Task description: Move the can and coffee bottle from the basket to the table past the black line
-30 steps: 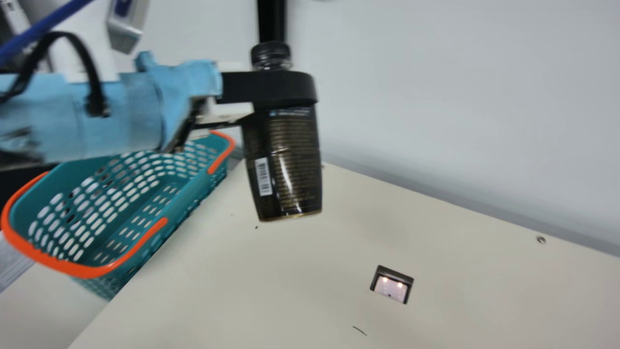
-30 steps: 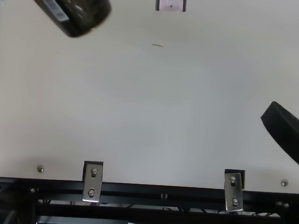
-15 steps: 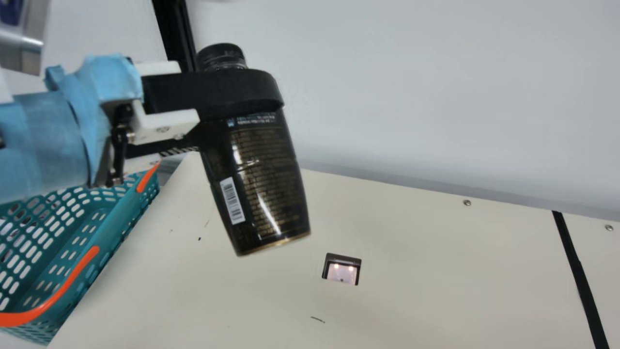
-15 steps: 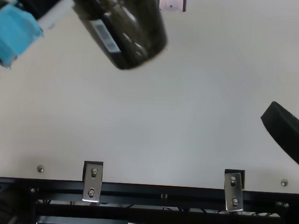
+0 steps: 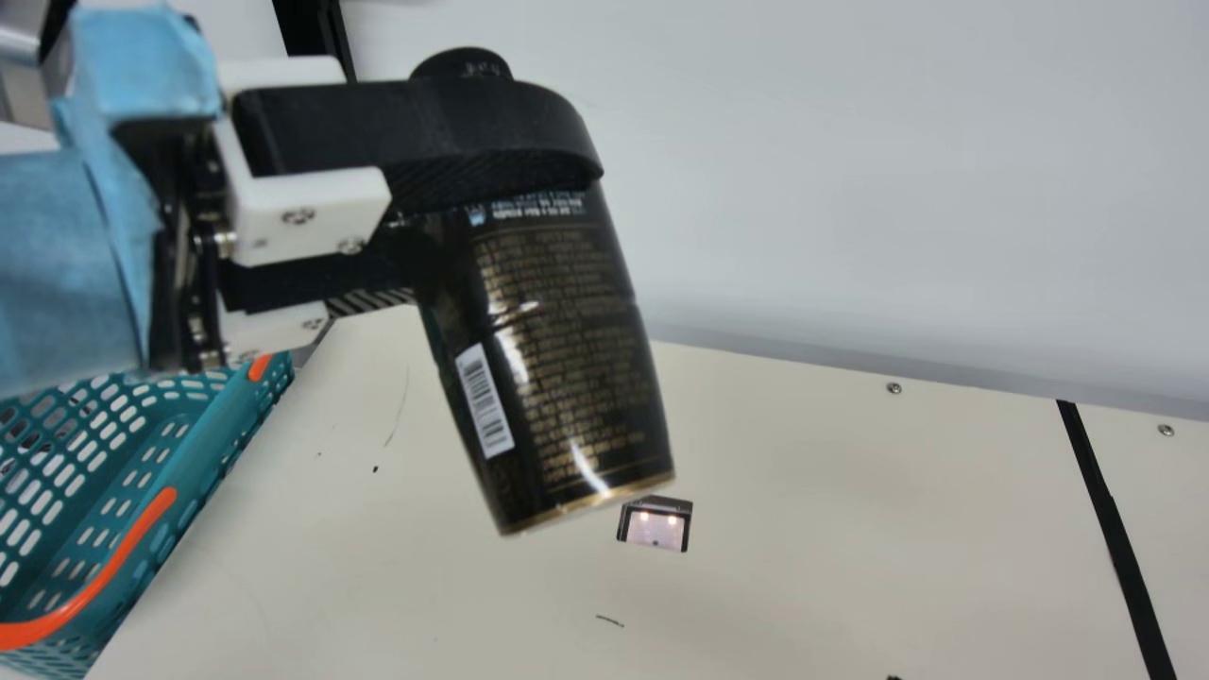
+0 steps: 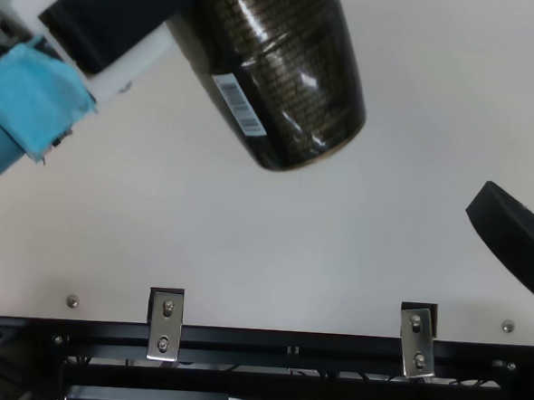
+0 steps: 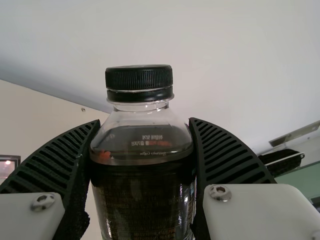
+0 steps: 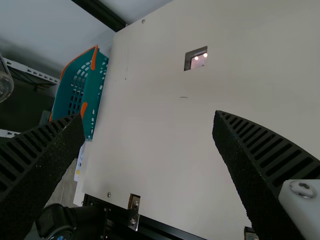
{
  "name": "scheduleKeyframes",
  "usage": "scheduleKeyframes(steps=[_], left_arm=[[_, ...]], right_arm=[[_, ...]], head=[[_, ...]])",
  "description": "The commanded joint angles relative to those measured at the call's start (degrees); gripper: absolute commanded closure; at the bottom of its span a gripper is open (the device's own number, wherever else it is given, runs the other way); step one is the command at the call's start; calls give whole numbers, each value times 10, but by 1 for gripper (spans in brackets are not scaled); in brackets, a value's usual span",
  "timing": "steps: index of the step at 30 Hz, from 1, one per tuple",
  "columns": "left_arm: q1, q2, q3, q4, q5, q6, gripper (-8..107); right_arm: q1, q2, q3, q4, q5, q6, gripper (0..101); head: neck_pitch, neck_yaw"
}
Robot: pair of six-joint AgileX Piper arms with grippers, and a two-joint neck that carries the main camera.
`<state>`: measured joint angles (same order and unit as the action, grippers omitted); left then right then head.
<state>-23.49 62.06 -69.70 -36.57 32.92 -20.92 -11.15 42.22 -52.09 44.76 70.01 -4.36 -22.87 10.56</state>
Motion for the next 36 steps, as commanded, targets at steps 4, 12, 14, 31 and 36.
scheduleKeyframes(steps=[4,12,14,31,36], left_arm=[[0,0,0,0,1,0,89],[12,-1,6,-29,-1,-6,89],[10,-1,8,-39,-4,-21,89],[-99,11,-8,-71,-52,-187,89],[-124,16,-10,-93,-61,-221,89]], right_arm=[[0,0,0,0,0,0,0],[0,0,0,0,0,0,0],[0,0,0,0,0,0,0],[0,0,0,0,0,0,0],[0,0,0,0,0,0,0]], head=[[-21,-3],[-21,-3],[-21,-3],[-21,-3],[-21,-3]])
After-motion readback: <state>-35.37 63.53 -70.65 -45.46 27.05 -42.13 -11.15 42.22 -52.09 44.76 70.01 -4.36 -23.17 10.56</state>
